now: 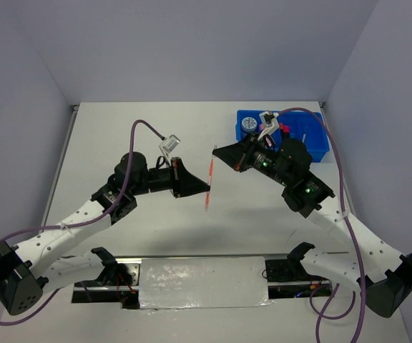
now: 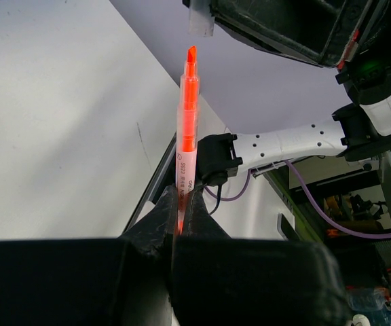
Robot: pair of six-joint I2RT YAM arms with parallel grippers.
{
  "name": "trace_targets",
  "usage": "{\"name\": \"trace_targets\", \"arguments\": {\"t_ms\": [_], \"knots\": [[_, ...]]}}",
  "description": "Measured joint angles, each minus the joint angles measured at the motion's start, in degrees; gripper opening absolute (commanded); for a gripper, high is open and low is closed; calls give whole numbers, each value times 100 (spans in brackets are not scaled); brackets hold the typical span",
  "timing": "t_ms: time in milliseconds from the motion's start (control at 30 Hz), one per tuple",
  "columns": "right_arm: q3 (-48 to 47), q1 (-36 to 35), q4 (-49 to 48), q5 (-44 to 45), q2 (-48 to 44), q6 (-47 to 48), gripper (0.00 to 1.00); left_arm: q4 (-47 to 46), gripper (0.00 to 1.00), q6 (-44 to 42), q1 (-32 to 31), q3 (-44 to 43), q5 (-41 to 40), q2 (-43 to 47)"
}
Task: Sort the stationery into containers
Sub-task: Close the pen cap on the pen.
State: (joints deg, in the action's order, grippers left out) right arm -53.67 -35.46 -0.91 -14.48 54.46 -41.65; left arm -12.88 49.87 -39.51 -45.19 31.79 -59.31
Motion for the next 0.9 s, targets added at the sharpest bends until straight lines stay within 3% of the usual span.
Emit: {"name": "trace_targets", "arguments": {"t_ms": [900], "knots": [[90, 0, -76, -337, -22, -48, 0, -129, 0, 4, 0, -4, -4, 11]]}}
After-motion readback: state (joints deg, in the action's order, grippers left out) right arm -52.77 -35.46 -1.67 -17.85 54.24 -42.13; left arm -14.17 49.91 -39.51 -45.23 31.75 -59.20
